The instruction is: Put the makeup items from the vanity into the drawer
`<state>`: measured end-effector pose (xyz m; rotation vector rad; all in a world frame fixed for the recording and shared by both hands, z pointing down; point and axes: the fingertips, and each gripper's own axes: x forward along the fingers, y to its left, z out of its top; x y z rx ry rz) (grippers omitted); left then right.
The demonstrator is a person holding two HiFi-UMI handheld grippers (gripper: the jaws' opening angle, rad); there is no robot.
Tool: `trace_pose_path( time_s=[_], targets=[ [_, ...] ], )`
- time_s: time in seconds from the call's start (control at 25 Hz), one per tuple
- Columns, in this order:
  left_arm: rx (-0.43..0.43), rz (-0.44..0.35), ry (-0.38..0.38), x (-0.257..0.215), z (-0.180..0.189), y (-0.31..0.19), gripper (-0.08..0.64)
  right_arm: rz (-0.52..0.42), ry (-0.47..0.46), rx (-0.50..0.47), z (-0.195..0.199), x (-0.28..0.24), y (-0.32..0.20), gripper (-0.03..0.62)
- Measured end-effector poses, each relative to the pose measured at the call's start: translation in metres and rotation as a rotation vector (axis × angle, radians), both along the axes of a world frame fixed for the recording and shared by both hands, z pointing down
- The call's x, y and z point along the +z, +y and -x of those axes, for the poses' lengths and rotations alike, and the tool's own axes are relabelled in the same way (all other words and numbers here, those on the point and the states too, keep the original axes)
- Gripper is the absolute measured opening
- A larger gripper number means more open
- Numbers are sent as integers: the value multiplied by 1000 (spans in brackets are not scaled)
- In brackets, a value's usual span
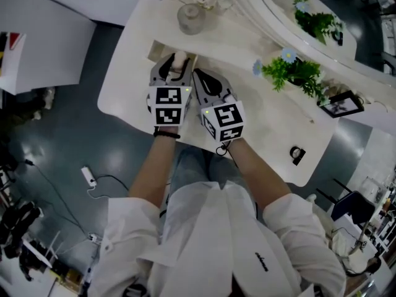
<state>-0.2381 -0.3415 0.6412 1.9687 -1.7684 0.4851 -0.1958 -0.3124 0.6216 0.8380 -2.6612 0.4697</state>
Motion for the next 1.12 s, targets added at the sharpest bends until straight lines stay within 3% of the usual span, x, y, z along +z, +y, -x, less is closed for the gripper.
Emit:
trace_pose_path(
  time_s=[0.28,0.36,0.44,0.56,0.8,1.12],
  targets=[
    [17,-74,20,-19,2,4,236,9,5,21,-10,2,1,17],
    [9,-77,-7,-22,6,6,230,9,6,29,-14,2,0,17],
    [11,-59,-32,-19,6,7,160,11,6,34,-17,2,0,17],
    [20,-36,-70,-14,3,8,132,11,9,36,-20,3,1,17],
    [6,41,0,4,4,3,130,16,16,43,-28,5,6,17],
    [23,-40,-32,-4,1,9,173,19,18,67,-49,2,11,17]
  ],
)
